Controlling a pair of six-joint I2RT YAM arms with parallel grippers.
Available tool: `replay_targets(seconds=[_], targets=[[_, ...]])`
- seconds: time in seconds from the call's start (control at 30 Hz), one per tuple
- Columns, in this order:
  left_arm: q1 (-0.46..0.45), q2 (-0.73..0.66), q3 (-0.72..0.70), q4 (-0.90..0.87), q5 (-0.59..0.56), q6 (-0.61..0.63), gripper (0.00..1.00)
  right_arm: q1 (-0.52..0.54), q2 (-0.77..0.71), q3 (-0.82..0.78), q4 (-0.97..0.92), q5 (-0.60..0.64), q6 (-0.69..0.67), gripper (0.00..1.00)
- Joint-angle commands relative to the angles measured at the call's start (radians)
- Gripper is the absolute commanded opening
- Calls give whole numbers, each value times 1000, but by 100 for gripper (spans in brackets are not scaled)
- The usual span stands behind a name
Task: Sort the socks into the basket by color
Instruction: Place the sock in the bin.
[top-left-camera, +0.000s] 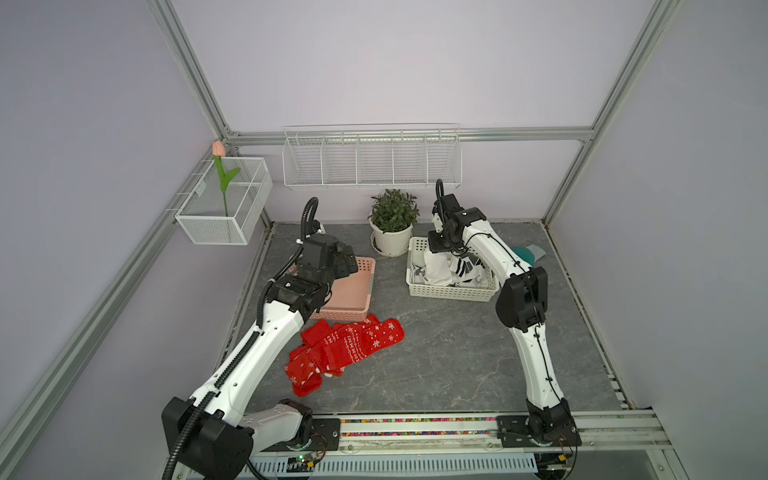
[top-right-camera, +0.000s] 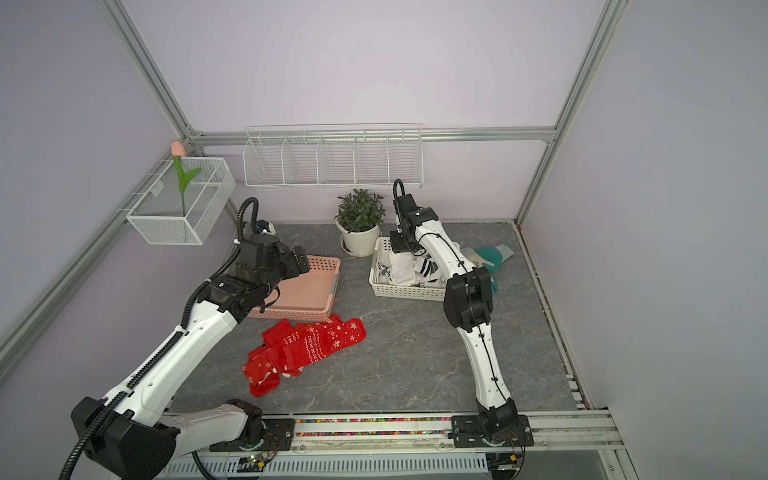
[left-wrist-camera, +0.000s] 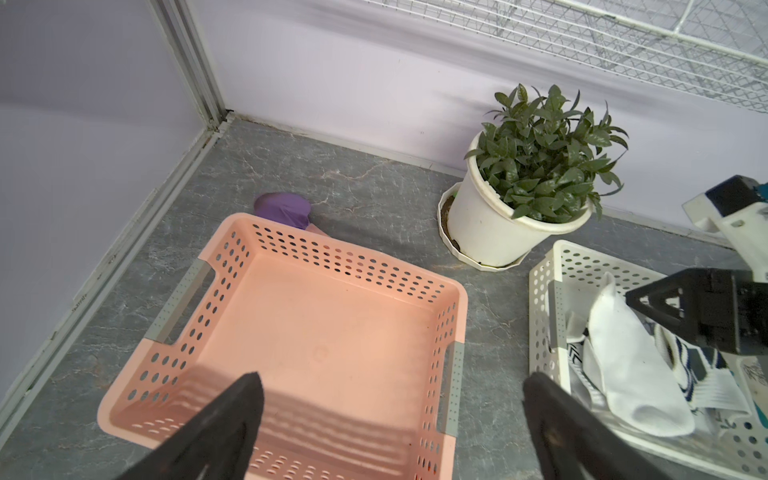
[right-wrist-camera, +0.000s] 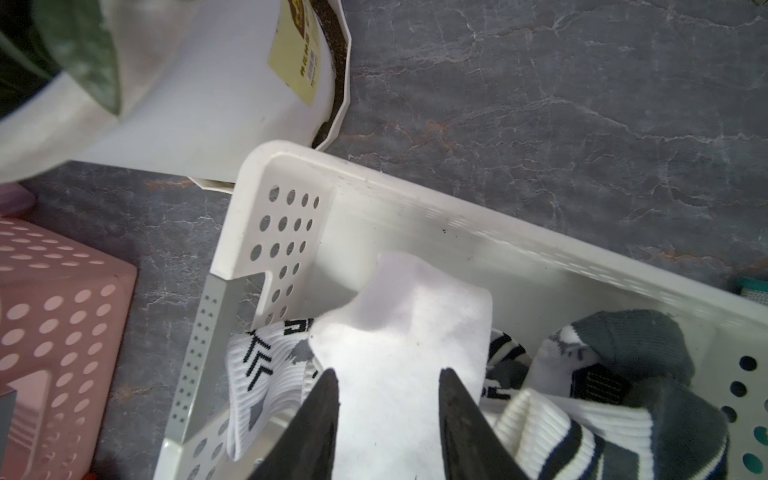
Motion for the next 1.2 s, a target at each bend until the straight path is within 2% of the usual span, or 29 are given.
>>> replay_targets(seconds=[0.0, 0.2, 0.47, 0.63, 0.77, 0.9, 1.03, 1.17], targets=[[-37, -4, 59, -111, -7, -48, 100, -3, -97, -77, 52, 9, -2, 43], [-167, 10, 107, -288, -83, -129, 100, -1, -261, -288, 166, -34, 21, 45], [-330, 120, 140, -443, -131, -221, 99, 3, -495, -609, 294, -48, 46, 46], [-370, 196, 116, -465, -17, -257, 94, 2, -628, -756, 325, -49, 54, 46], [-409, 281, 98, -484, -6, -250, 92, 2, -709, -837, 347, -47, 63, 48], [-461, 348, 84, -458, 50, -205, 90, 2, -750, -872, 342, -34, 57, 48], [-469, 398, 71, -408, 116, -175, 88, 2, -763, -882, 335, -31, 57, 48], [-470, 443, 61, -394, 152, -166, 79, 2, -775, -896, 342, -35, 65, 48]])
